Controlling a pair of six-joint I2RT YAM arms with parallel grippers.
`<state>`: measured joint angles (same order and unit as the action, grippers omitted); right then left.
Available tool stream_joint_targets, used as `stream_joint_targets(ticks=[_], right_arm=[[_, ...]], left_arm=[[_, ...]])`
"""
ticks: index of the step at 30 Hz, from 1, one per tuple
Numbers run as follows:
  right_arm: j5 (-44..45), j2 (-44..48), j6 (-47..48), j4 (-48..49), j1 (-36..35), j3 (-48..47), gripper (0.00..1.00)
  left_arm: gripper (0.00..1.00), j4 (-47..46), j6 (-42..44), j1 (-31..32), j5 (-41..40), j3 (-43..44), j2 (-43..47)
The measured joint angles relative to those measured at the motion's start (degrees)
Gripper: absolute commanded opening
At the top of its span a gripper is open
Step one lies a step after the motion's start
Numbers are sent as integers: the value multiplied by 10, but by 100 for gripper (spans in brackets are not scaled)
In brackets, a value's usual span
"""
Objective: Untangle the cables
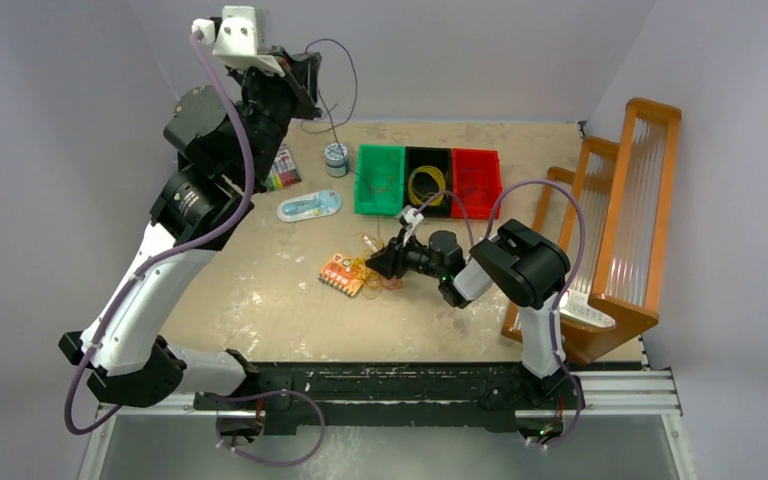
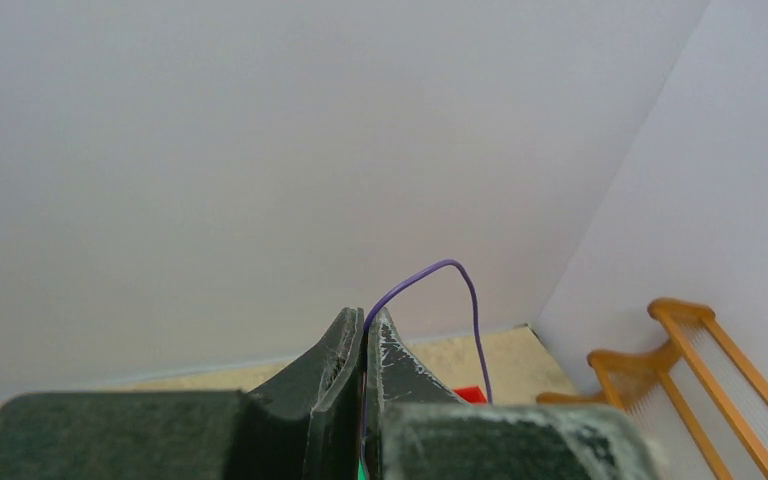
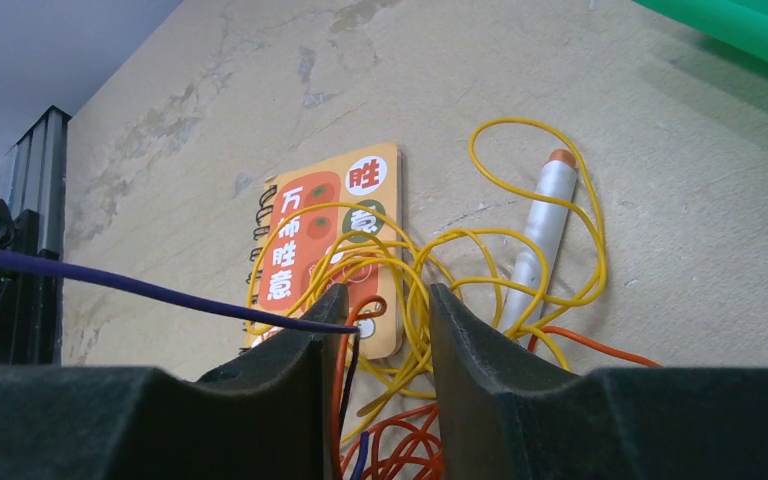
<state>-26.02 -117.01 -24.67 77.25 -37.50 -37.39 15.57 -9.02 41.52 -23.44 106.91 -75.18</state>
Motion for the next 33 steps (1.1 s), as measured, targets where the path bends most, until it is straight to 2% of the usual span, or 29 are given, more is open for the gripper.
stream_joint_targets(ticks=[12,16,20,27,33], right_arm=[[10,0,-6,11,0,11,46],[10,0,-9,12,0,11,51],[10,0,-11,12,0,11,52],[10,0,-12,12,0,11,52],[10,0,-12,12,0,11,57]], left_arm=[[0,-14,88,0,-54,126,-74],[0,-25,118,0,-58,186,-106],[0,-51,152,0,-57,231,-132],[0,-93,204,0,-53,264,-159],[0,-133,265,0,-53,290,-187]])
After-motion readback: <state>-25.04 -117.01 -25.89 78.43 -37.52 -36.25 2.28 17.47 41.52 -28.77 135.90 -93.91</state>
